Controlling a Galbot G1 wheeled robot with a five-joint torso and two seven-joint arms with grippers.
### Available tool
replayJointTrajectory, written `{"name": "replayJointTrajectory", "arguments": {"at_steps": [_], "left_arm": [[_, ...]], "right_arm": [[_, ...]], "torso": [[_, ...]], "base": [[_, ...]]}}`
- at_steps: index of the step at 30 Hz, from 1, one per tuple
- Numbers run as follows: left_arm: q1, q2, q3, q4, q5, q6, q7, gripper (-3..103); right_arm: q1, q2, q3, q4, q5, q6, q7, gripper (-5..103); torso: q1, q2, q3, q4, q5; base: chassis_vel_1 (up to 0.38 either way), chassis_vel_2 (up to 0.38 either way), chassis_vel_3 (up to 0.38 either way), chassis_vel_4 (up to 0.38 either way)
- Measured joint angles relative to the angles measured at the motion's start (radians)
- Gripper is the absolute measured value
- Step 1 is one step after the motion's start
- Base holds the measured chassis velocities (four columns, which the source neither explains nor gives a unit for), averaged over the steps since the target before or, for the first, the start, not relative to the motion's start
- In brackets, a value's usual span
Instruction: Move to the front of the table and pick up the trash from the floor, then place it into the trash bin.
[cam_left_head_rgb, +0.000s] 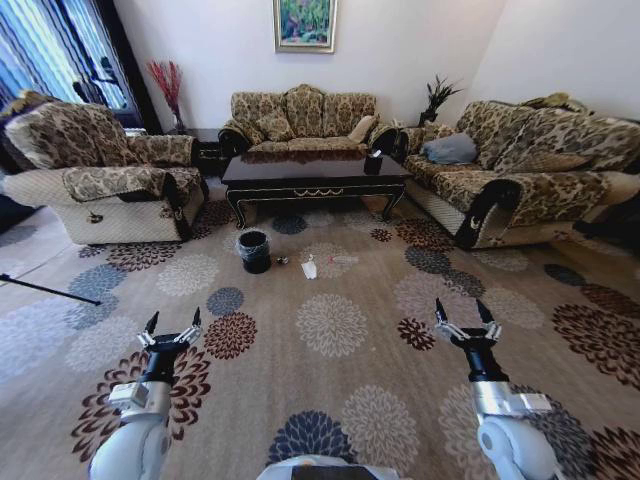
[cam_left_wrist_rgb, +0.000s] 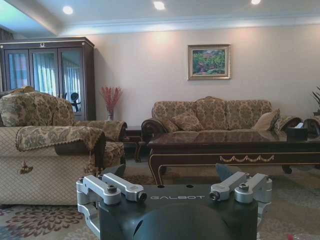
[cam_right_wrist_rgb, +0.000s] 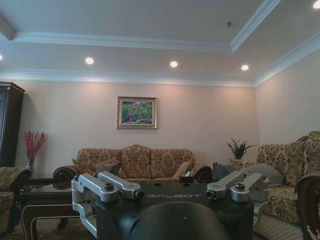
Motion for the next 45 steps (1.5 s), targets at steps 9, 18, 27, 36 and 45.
{"name": "replayJointTrajectory", "arguments": {"at_steps": [9, 18, 27, 36, 45], "left_arm": [[0.0, 0.004, -0.001, 0.001, -0.008, -0.005, 0.0, 100], [0.003, 0.0, -0.001, 0.001, -0.002, -0.01, 0.0, 100], [0.002, -0.007, 0.004, -0.002, 0.004, -0.016, 0.001, 100], [0.013, -0.015, -0.008, -0.14, -0.046, 0.013, 0.001, 100], [0.017, -0.012, -0.018, -0.178, -0.064, 0.019, 0.001, 100]], "right_arm": [[-0.004, 0.013, -0.001, 0.002, -0.007, -0.001, 0.001, 100], [-0.007, 0.013, 0.003, 0.006, -0.007, -0.001, 0.001, 100], [-0.008, 0.014, 0.007, 0.009, -0.008, -0.001, 0.001, 100], [-0.013, 0.012, 0.013, 0.017, -0.008, -0.001, 0.001, 100], [-0.013, 0.013, 0.01, 0.013, -0.011, -0.001, 0.001, 100]], "torso": [[-0.014, -0.034, -0.02, -0.0001, 0.0001], [-0.025, -0.06, -0.036, 0.0, 0.0001], [-0.037, -0.093, -0.056, 0.0, -0.0001], [-0.05, -0.122, -0.072, 0.0, 0.0002], [-0.06, -0.149, -0.089, 0.0, 0.0001]], "base": [[0.0, 0.0, 0.0, 0.0], [0.0, 0.0, 0.0, 0.0], [0.0, 0.0, 0.0, 0.0], [0.0, 0.0, 0.0, 0.0], [0.0, 0.0, 0.0, 0.0]]}}
